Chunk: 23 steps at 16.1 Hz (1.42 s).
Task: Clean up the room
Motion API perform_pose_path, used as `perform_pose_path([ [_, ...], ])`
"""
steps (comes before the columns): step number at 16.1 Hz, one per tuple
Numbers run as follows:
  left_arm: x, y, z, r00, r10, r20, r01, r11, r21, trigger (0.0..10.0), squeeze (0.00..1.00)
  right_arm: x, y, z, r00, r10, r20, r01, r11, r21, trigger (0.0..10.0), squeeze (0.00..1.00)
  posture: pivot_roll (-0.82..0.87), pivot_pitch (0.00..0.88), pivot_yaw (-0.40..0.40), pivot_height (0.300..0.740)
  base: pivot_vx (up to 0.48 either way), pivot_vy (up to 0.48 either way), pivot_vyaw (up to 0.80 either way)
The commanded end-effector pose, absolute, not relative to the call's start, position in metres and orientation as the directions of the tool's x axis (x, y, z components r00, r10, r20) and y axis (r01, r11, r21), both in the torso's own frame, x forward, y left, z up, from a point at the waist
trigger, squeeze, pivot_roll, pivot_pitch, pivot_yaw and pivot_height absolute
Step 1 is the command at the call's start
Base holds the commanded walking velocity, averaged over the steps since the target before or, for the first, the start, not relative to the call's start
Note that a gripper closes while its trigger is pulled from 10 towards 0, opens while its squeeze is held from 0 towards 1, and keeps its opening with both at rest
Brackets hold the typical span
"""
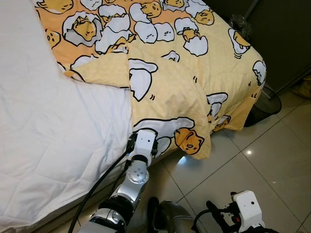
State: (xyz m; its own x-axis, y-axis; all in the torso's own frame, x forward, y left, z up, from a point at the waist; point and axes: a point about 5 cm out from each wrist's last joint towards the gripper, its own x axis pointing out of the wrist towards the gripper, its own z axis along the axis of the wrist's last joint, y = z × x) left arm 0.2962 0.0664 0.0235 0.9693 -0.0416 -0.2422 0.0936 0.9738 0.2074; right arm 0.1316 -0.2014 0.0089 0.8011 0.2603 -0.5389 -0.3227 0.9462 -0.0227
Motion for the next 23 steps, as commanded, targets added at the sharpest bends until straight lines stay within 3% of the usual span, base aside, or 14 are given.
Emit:
perform_pose_path([
  [1,0.291,0.059,0.019,0.963,-0.039,-0.267,0.093,0.977,0.19,10.0,0.0,0.126,-0.209,0.009,0.791,0.24,-0.563,-0.316,0.948,-0.039,10.0,0.0,-0.15,0.205,-0.174,0.732,0.0,0.0,0.0],
  [6,0.278,0.04,0.007,0.926,-0.133,-0.353,0.184,0.976,0.114,10.0,0.0,0.126,-0.208,0.008,0.785,0.247,-0.569,-0.322,0.946,-0.033,10.0,0.0,-0.15,0.21,-0.174,0.732,0.0,0.0,0.0],
  [8,0.278,0.023,0.013,0.91,-0.247,-0.333,0.272,0.962,0.031,10.0,0.0,0.125,-0.208,0.007,0.783,0.247,-0.571,-0.323,0.946,-0.034,10.0,0.0,-0.15,0.21,-0.174,0.732,0.0,0.0,0.0],
  [10,0.279,0.017,0.015,0.899,-0.284,-0.334,0.312,0.949,0.033,10.0,0.0,0.125,-0.21,0.008,0.782,0.245,-0.573,-0.323,0.946,-0.035,10.0,0.0,-0.15,0.209,-0.178,0.732,0.0,0.0,0.0],
  [12,0.284,0.027,0.011,0.895,-0.222,-0.387,0.275,0.957,0.087,10.0,0.0,0.125,-0.21,0.007,0.778,0.243,-0.58,-0.324,0.945,-0.038,10.0,0.0,-0.16,0.207,-0.177,0.732,0.0,0.0,0.0],
  [15,0.298,0.048,0.024,0.955,-0.101,-0.279,0.15,0.976,0.158,10.0,0.0,0.124,-0.211,0.007,0.779,0.24,-0.579,-0.322,0.946,-0.042,10.0,0.0,-0.16,0.21,-0.175,0.732,0.0,0.0,0.0],
  [23,0.289,0.051,0.018,0.966,-0.06,-0.253,0.108,0.978,0.179,10.0,0.0,0.123,-0.204,0.017,0.798,0.305,-0.52,-0.314,0.946,0.073,10.0,0.0,-0.16,0.231,-0.179,0.732,0.0,0.0,0.0],
])
